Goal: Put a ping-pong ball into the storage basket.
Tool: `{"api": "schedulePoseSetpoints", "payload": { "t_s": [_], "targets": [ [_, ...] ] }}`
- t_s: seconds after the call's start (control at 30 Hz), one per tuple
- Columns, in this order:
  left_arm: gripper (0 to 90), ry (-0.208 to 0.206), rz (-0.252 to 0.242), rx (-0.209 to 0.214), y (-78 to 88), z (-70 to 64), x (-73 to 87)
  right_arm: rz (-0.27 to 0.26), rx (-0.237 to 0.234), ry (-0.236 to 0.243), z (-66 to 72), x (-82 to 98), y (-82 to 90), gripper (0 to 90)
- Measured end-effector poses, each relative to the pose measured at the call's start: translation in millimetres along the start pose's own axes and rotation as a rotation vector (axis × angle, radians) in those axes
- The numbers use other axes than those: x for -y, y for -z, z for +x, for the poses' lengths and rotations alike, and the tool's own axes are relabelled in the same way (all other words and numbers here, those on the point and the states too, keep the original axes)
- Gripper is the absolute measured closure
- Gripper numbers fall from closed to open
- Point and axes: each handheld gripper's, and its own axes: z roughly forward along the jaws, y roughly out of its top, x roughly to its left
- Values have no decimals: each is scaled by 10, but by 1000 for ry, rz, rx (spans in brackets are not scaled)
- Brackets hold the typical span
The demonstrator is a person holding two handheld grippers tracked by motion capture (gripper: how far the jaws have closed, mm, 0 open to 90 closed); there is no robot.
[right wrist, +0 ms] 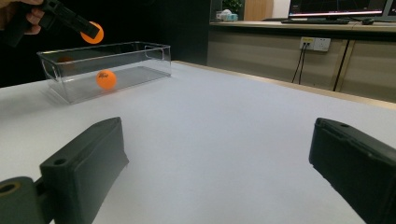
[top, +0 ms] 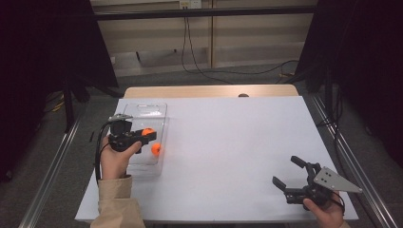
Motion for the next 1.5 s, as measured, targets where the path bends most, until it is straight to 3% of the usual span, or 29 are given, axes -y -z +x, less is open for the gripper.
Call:
{"api": "schedulePoseSetpoints", "payload": {
  "t_s": [0.47,0.9,1.5],
  "targets": [
    [509,25,-7,-25,22,101,49,0,-1,1,2,-1,-2,33],
    [509,6,1,-61,-38,141,83,2,-2,1,1,-2,-2,33],
    [508,21,21,-102,-112,206,139,0,-2,1,2,-3,-2,34]
  ]
}}
